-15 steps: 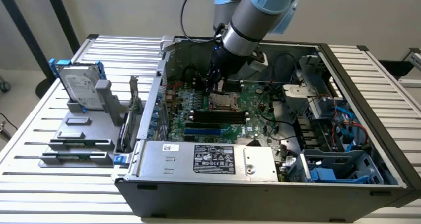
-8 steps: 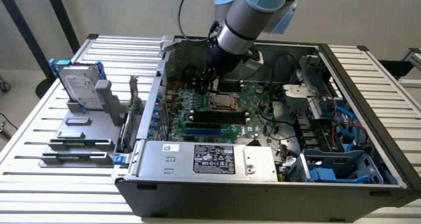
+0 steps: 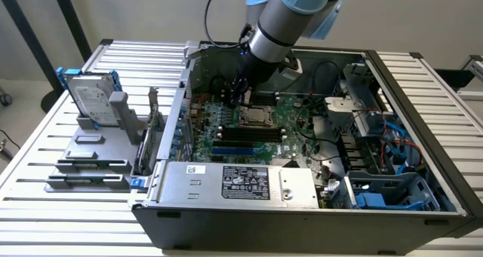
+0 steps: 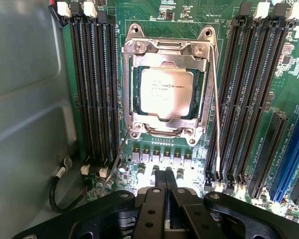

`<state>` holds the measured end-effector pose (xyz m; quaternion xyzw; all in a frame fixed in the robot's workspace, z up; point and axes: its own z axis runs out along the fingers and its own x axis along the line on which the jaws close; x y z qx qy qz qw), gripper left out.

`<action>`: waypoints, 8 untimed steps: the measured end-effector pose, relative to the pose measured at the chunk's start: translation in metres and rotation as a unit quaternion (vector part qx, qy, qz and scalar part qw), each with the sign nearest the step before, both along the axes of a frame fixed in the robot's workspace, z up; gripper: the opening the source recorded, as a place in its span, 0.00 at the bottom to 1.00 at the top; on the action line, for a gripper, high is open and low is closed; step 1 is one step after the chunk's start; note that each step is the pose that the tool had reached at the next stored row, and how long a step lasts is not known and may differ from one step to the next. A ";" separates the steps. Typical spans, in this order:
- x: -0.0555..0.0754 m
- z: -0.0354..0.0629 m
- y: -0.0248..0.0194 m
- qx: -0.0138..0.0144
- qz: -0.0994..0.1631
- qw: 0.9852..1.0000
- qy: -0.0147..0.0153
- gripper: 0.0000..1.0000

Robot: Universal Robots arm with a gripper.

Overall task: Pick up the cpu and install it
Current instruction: 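Install the first cpu locking lever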

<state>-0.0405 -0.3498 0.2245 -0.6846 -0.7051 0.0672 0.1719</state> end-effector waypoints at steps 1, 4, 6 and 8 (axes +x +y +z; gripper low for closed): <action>0.000 0.0000 0.0000 0.000 0.000 1.000 0.000 0.11; 0.000 0.0000 0.0000 0.000 0.000 1.000 0.000 0.11; 0.000 0.0000 0.0000 0.000 0.000 1.000 0.000 0.11; 0.000 0.0000 0.0000 0.000 0.000 1.000 0.000 0.11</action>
